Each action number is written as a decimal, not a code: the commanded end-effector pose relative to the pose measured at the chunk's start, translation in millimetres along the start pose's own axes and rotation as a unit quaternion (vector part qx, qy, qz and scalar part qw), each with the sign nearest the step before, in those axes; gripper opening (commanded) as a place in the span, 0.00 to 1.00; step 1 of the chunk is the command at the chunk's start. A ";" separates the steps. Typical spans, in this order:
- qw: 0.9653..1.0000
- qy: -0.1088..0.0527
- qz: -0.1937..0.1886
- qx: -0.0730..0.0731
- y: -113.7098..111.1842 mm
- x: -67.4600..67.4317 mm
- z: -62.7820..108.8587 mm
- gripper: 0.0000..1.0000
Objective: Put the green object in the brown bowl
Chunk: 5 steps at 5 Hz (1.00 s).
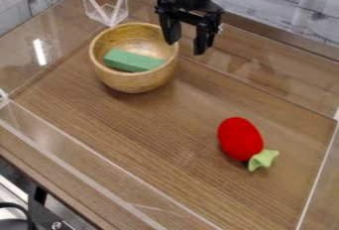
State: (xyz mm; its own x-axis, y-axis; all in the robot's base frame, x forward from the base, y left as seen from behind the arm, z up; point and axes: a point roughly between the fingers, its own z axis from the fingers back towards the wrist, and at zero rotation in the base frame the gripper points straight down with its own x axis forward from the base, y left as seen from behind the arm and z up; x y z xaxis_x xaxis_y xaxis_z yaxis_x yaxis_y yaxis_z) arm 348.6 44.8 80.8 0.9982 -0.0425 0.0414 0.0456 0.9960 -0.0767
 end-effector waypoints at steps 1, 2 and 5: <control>1.000 -0.023 -0.014 0.008 -0.7 1.3 12.6 1.00; 0.999 -0.017 -0.032 0.009 -5.9 7.9 1.1 1.00; 0.998 -0.002 -0.058 0.008 -21.2 17.7 -18.5 1.00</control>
State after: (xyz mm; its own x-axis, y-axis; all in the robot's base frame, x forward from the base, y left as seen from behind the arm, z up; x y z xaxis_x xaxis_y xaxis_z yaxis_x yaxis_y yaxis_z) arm 359.4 20.2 51.6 0.9875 -0.1574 0.0111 0.1578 0.9850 -0.0705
